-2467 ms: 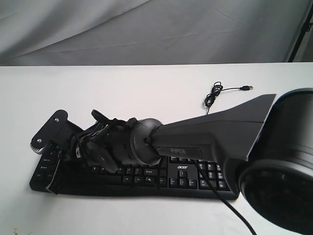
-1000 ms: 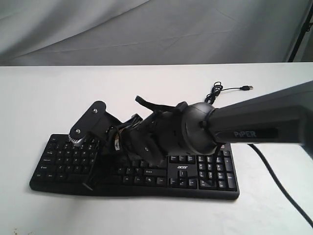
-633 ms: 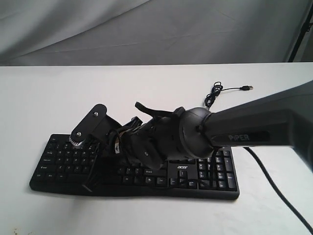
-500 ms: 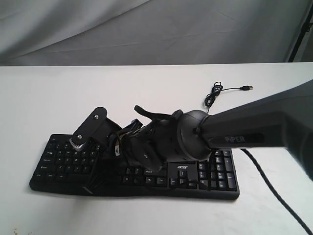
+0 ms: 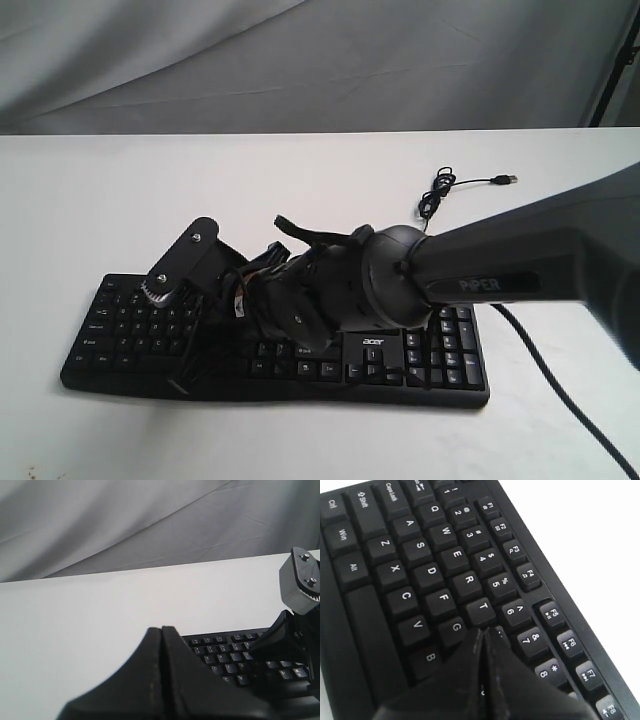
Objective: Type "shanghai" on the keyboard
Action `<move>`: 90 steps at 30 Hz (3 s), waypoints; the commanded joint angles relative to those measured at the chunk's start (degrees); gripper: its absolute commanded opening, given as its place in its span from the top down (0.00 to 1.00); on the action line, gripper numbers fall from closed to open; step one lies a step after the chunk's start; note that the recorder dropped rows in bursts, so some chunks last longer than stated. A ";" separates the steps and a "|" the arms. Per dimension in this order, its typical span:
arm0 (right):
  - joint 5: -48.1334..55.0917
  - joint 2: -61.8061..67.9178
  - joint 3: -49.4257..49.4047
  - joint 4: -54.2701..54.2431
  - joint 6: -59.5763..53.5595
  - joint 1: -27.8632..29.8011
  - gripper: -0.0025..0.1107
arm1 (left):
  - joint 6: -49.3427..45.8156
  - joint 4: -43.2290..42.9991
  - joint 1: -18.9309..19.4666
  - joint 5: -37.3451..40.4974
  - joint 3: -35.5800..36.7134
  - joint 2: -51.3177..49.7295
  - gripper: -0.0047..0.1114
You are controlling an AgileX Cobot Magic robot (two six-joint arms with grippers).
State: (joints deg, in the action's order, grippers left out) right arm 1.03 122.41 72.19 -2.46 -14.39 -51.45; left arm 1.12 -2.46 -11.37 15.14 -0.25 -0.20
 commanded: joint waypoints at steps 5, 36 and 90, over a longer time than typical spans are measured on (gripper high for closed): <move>-0.63 0.01 -0.36 -0.10 -0.56 -0.56 0.98 | 0.16 -0.04 -0.23 -0.28 0.25 0.20 0.96; -2.00 1.85 -0.36 0.35 -1.02 -0.56 0.98 | 0.16 -0.04 -0.23 -0.28 0.25 0.20 0.96; 2.66 13.98 22.55 3.30 -2.92 -5.71 0.98 | 0.16 -0.04 -0.23 -0.28 0.25 0.20 0.96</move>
State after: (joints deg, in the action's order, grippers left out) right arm 3.74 136.49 94.37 0.00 -16.74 -57.00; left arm 1.12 -2.46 -11.37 15.14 -0.25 -0.20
